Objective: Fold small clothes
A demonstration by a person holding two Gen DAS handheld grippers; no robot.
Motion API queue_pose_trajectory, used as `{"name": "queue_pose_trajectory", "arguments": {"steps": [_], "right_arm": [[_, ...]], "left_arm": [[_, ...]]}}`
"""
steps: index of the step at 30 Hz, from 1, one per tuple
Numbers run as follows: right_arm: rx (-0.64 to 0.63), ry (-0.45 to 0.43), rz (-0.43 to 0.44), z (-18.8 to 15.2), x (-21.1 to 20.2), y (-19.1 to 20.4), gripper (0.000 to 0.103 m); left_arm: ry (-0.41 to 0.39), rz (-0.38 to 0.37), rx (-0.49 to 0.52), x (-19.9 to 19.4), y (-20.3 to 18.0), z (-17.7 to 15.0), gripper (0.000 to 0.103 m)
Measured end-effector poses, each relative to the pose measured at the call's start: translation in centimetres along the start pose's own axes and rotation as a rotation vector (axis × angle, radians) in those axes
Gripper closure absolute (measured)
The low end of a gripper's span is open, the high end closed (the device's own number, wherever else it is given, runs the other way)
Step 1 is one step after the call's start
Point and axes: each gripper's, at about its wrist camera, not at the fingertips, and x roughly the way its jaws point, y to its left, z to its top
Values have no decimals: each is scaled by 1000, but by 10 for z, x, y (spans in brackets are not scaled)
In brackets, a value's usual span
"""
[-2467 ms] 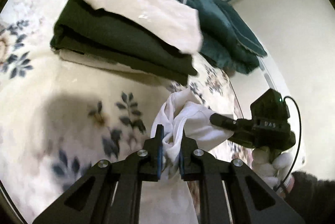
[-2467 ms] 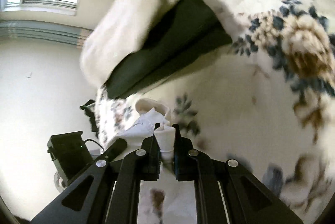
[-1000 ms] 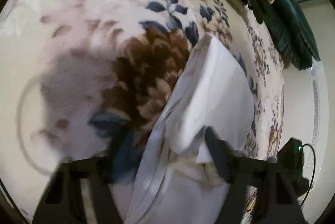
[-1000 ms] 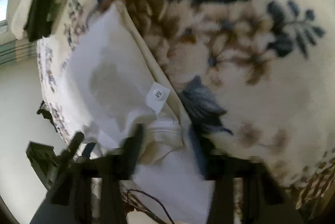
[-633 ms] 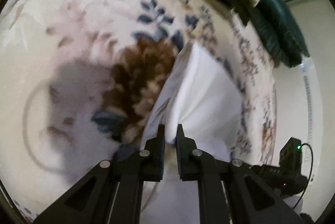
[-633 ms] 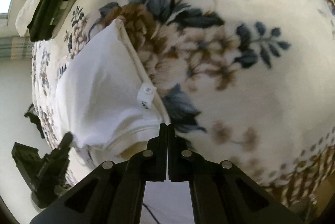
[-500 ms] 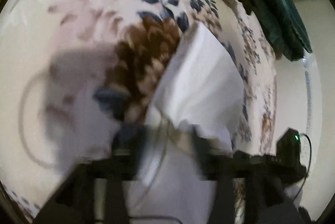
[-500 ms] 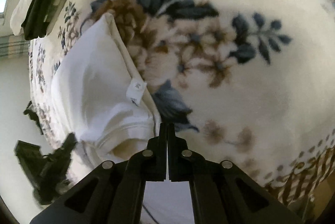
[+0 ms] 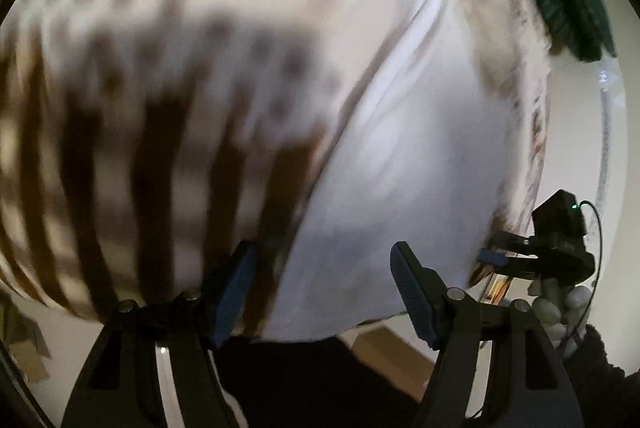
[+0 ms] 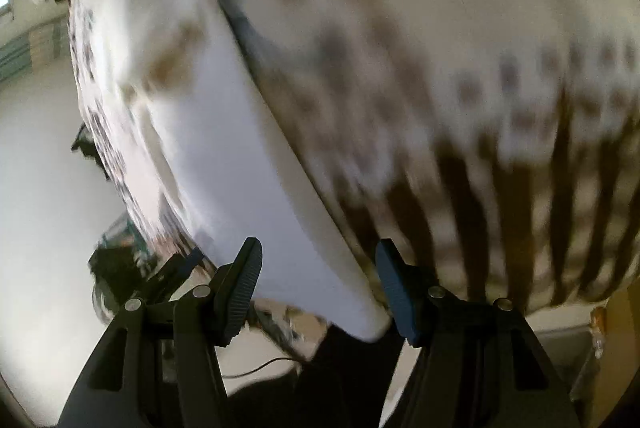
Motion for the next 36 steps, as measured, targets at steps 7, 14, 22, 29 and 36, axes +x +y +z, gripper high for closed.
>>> {"name": "queue_pose_trajectory", "arguments": {"steps": [7,14,22,29,36], "right_arm": [[46,54,44,-17,45,-24,42],[-13,19,34,-29,38,-3,98],[-43,-62,219,-34,-21,47,99],[-89,-251,316,45,-86,129,99],[-20,-387,342,164,-117,179,96]], "left_arm": [[-79,-48,-44,4,-2,-14,37],[-95,-131,-34,-6,-21,-28,99],[-247,-334,-56,-84,-62,-3,99],[-345,-368,42,-114,-114,107,98],[-403,-369,-52,-112,-110,230,25]]}}
